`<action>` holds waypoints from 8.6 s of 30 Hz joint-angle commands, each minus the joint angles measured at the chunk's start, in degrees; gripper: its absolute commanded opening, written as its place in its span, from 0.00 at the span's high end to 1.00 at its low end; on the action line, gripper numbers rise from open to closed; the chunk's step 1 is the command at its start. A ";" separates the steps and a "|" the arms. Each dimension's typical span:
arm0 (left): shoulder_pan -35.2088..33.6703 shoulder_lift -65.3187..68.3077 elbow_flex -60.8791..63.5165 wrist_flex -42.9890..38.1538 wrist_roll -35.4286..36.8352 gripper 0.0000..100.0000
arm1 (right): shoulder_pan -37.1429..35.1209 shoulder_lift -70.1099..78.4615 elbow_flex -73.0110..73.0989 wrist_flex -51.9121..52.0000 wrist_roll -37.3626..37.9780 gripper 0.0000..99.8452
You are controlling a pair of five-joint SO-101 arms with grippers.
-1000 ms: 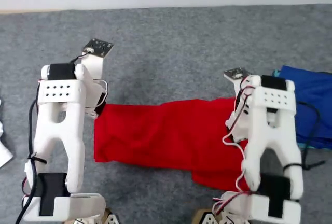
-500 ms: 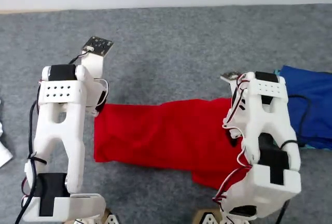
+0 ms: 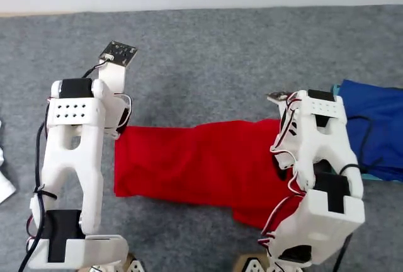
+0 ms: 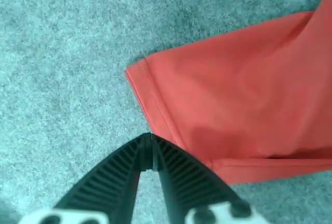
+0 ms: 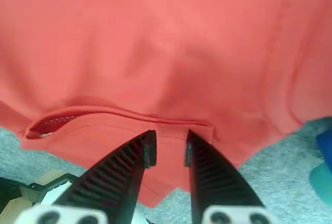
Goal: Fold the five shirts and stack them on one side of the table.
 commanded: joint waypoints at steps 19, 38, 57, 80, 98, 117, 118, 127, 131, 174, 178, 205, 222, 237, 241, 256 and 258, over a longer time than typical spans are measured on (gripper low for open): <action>0.26 -2.29 -0.31 -0.70 0.00 1.00 | 2.24 -0.04 -8.35 6.81 0.53 0.82; 0.35 -2.29 -0.31 -0.62 0.00 1.00 | 1.27 0.04 -2.55 1.01 0.53 0.82; 0.35 -2.37 2.68 -0.97 -0.09 1.00 | -2.15 6.37 -3.08 1.54 0.62 0.95; 4.40 -2.81 2.42 -0.62 0.26 1.00 | -1.54 -9.89 -4.75 9.10 3.08 0.94; 3.96 -2.81 2.68 -0.53 0.26 1.00 | -1.89 -9.89 -5.19 12.88 3.43 0.96; 4.31 -2.46 2.59 -0.88 0.09 1.00 | -6.20 -19.47 -15.38 15.43 3.16 0.99; 4.31 -2.46 2.59 -0.88 0.09 1.00 | -6.29 -20.70 -16.53 15.69 3.16 0.99; 4.40 -2.37 2.51 -0.97 0.26 1.00 | -6.02 -24.04 -18.64 15.96 3.16 0.99; 4.40 -2.37 2.68 -0.88 0.26 1.00 | -5.93 -22.20 -18.64 15.96 3.08 0.99; -3.60 21.63 2.59 -5.10 -22.59 0.82 | -5.85 -18.86 -12.66 13.41 3.43 0.99; -3.52 22.24 2.77 -5.10 -22.59 0.85 | -6.02 -17.80 -12.75 13.23 3.43 0.99; -2.73 14.68 -22.37 12.75 -21.01 1.00 | -5.76 -21.32 -21.36 14.29 3.16 0.99; -2.46 12.66 -24.22 -17.41 -16.97 1.00 | -2.33 -10.51 -33.05 -14.11 3.43 0.99; -1.41 21.10 -24.48 -35.34 -17.05 1.00 | -2.42 -2.51 -33.14 -46.29 10.64 0.99; -0.62 21.19 -24.48 -39.30 -17.05 1.00 | -2.24 -1.63 -33.14 -51.65 15.30 0.99; 0.09 21.10 -24.22 -34.55 -24.70 1.00 | -1.54 -0.75 -33.14 -47.96 22.51 0.99; 0.53 21.10 -24.22 -28.66 -27.52 1.00 | -1.45 -1.54 -33.23 -42.95 22.51 0.99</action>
